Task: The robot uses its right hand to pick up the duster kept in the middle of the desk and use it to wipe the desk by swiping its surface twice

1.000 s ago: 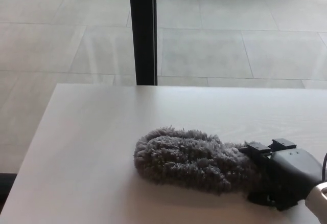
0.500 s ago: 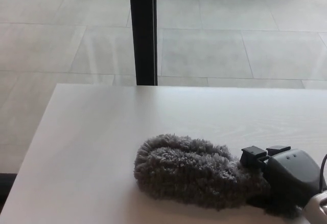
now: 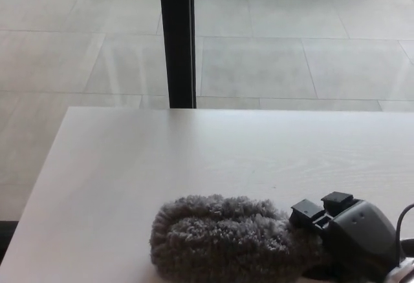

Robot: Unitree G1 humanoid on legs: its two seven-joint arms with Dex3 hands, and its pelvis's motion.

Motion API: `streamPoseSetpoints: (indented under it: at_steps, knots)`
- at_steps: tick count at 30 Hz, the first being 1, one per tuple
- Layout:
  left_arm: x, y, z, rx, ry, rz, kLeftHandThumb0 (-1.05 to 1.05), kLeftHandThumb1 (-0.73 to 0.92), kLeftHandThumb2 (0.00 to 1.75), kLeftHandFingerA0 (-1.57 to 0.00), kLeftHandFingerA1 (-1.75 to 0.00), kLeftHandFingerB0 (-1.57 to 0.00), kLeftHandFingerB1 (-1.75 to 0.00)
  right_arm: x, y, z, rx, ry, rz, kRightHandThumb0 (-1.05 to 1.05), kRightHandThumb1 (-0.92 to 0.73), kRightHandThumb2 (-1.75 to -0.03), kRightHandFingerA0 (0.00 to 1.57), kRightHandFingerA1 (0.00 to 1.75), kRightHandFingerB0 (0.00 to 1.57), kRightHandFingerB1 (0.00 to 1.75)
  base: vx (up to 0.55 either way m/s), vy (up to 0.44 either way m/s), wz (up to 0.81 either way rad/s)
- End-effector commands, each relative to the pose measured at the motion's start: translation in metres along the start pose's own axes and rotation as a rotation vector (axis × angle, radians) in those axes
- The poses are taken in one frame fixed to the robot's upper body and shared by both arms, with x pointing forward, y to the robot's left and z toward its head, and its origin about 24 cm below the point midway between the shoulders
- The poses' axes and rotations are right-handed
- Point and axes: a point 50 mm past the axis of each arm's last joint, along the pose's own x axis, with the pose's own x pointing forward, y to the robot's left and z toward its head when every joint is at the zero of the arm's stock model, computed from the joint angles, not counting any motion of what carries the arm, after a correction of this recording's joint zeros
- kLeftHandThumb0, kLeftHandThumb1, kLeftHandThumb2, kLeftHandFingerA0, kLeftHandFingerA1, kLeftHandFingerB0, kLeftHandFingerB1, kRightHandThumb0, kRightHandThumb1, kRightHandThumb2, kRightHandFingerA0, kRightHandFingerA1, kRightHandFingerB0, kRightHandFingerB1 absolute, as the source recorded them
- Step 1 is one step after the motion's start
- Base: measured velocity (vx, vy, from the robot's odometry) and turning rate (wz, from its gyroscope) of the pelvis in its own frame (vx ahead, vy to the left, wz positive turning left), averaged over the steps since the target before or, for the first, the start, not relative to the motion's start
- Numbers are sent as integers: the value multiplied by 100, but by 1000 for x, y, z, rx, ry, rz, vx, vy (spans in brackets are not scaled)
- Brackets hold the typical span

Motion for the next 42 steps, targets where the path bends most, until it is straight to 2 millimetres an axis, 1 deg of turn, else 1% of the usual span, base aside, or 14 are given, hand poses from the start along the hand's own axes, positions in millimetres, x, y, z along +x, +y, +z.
streamPoseSetpoints:
  at_steps: [1,13,14,15,20,22,23,27,29,30,31,33,39,42]
  knots:
    - [0,7,16,-6,-78,-19,-105,19,131,-98,-130,-98,-123,-16,23,34,-51,-329,119,-26,-58,-87,96,175,68,150,0,0,0]
    - [0,8,19,0,-92,-34,-105,19,129,-98,-131,-95,-126,-7,2,-23,-183,-151,246,-33,-63,-79,92,175,70,145,0,0,0]
    - [-1,8,20,1,-95,-39,-105,18,128,-97,-133,-93,-127,-8,3,-27,-207,-124,272,-43,-53,-100,117,134,84,116,0,0,0]
    - [0,8,19,0,-96,-41,-105,18,131,-99,-131,-90,-131,-10,4,-32,-231,-94,278,-35,-68,-72,87,175,70,138,0,0,0]
    - [-1,8,18,-9,-95,-41,-105,19,133,-97,-133,-93,-129,-13,8,-45,-195,83,333,-32,-71,-70,77,175,65,159,0,0,0]
    - [-2,9,18,-9,-99,-40,-105,20,134,-99,-132,-95,-127,-12,7,-50,-177,179,303,-39,-54,-97,113,131,83,105,0,0,0]
    - [-1,9,17,-22,-95,-37,-105,20,133,-95,-134,-93,-128,-12,8,-57,-177,285,312,-30,-71,-66,83,172,74,132,0,0,0]
    - [-2,10,15,-36,-86,-39,-105,20,131,-95,-131,-95,-126,-14,5,-71,-109,506,290,-29,-70,-61,85,173,79,103,0,0,0]
    - [-2,10,14,-39,-86,-40,-105,19,131,-94,-133,-96,-124,-18,3,-77,-79,588,270,-29,-67,-63,87,169,76,83,0,0,0]
    - [-2,10,13,-40,-86,-42,-105,19,131,-95,-132,-95,-125,-24,1,-84,-47,672,251,-23,-64,-75,87,175,63,150,0,0,0]
    - [-2,10,14,-29,-89,-42,-105,20,134,-93,-132,-93,-128,-27,0,-89,26,763,246,-23,-63,-76,86,175,67,155,0,0,0]
    - [-2,9,12,-53,-82,-40,-105,21,135,-99,-129,-98,-121,-40,-3,-100,78,910,214,-34,-52,-95,112,131,79,98,0,0,0]
    - [-3,9,10,-49,-82,-46,-105,21,134,-94,-131,-99,-123,-70,-6,-116,121,1140,179,-34,-50,-91,107,130,76,91,0,0,0]
    - [-4,8,10,-35,-94,-55,-105,22,136,-99,-125,-100,-123,-97,-8,-125,85,1233,219,-35,-72,-60,78,173,78,110,0,0,0]
